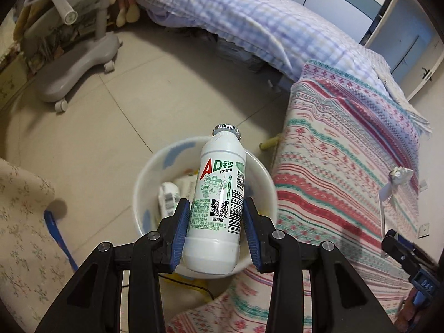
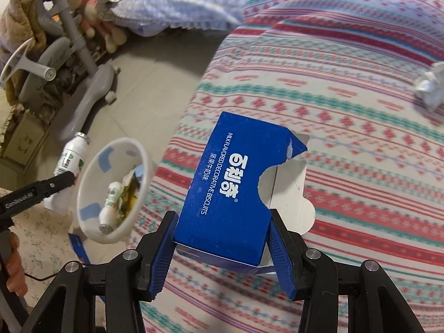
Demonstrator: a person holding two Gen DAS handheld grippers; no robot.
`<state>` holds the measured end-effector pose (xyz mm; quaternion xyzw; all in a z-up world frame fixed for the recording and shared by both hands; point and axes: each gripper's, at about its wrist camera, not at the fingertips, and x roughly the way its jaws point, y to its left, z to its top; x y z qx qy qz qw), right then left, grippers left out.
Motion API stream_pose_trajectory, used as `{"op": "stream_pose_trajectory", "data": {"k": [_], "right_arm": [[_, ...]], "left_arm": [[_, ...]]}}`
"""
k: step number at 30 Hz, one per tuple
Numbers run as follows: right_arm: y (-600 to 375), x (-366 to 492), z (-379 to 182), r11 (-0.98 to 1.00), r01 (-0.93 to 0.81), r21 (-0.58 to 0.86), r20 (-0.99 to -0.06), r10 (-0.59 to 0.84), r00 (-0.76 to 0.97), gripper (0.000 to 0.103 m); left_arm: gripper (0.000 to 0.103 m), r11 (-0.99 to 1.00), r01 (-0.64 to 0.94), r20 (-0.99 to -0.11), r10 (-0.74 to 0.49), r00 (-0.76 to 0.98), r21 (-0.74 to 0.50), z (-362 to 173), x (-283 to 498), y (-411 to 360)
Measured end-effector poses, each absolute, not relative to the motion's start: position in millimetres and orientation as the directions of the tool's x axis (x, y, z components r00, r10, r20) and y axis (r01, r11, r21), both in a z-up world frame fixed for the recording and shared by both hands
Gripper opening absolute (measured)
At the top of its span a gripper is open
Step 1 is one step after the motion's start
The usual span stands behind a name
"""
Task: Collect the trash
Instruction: 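Carry the bottle and blue box to the wastebasket and release both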
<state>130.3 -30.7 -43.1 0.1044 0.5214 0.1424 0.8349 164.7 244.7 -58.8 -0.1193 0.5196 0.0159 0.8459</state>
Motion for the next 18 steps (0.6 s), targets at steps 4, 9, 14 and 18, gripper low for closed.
{"op": "stream_pose_trajectory", "data": {"k": [4, 9, 14, 18], "right_arm": [[-11, 137, -44, 0.931, -0.157, 0.330, -0.834, 0.366, 0.413, 0.055], [8, 141, -49, 0.920, -0.200, 0.336, -0.829, 0.390, 0.401, 0.055], [31, 144, -55, 0.902, -0.241, 0.359, -0.822, 0.427, 0.376, 0.055], [54, 147, -61, 0.880, -0.282, 0.383, -0.811, 0.467, 0.353, 0.055]], "left_arm": [[0.055, 0.972, -0.189, -0.911, -0.048, 0.410, -0.136, -72, 172, 253], [0.088, 0.967, -0.251, -0.916, 0.053, 0.398, -0.053, -71, 168, 267], [0.092, 0.966, -0.257, -0.911, 0.083, 0.405, -0.026, -66, 160, 282], [0.092, 0.962, -0.269, -0.916, 0.071, 0.395, -0.041, -64, 153, 292]]}}
